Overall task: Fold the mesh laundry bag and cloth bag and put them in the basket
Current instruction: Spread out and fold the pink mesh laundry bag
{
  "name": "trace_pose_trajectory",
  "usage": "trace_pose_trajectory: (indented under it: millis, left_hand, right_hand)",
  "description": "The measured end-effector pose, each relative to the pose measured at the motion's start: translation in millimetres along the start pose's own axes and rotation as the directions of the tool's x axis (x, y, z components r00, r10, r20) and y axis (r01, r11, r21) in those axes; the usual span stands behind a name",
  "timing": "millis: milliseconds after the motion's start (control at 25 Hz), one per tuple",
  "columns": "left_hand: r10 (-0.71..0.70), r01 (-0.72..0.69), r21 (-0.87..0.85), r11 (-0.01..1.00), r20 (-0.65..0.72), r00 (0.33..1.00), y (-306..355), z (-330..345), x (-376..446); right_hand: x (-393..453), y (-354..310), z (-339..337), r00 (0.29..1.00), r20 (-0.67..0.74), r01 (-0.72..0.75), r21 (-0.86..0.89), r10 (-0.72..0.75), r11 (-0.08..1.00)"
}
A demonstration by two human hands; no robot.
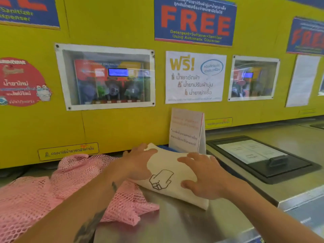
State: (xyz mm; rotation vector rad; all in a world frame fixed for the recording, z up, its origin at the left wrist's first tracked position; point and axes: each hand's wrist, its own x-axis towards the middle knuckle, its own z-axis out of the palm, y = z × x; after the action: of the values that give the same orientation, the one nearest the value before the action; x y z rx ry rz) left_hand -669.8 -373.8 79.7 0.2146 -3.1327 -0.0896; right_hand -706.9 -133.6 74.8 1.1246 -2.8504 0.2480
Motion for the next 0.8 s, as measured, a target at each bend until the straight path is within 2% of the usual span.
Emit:
trace_pose_trajectory:
  millis: [80,200,320,400,480,560,640,720,800]
  left_hand:
    - [-0.002,0.000,-0.119,0.993,-0.018,1.000,1.3,-0.6,-1.3]
    - [-0.032,0.008,-0.298,0.955,-0.074,0.997,0.7,-2.5,-20.7]
    - [-0.113,0.071,-0.354,0.933,-0.098,0.989,-15.1,-5.7,-59.2]
    - [-0.180,0.137,-0.355,0.925,-0.089,0.980,-32.1,-9.6,-90.6]
    - [-0.259,0.210,-0.367,0.906,-0.089,0.962,-53.7,-14.0,-119.5]
    - [-0.329,0.272,-0.366,0.890,-0.102,0.939,-76.1,-17.7,-143.8]
    - [-0.367,0.317,-0.336,0.887,-0.098,0.925,-94.7,-20.0,-162.0]
    - [-0.393,0.354,-0.284,0.891,-0.092,0.915,-113.6,-21.8,-177.7]
    - [-0.402,0.385,-0.243,0.890,-0.023,0.915,-132.1,-22.7,-192.5]
  right_hand:
    - [13.5,8.6,9.9,1.000,0.028,0.013,0.033,-0.013,0.999]
    - [34.2,26.1,23.5,0.966,0.253,-0.041,-0.050,0.052,0.998]
    - [50.8,28.9,6.6,0.933,0.329,-0.113,-0.113,0.144,0.987]
    - [57.5,14.8,-5.7,0.930,0.336,-0.087,-0.186,0.146,0.979]
    - [61.8,-14.4,-7.8,0.965,0.258,0.002,-0.185,0.047,0.983]
    - [64.6,-56.0,-5.6,0.972,0.192,0.129,0.026,-0.132,0.991]
    - [63.4,-97.5,-2.0,0.921,0.192,0.277,0.289,-0.339,0.916]
    - [61.8,-136.3,6.2,0.835,0.229,0.405,0.358,-0.500,0.841]
    - [61.6,-169.4,20.3,0.770,0.304,0.443,0.379,-0.561,0.812]
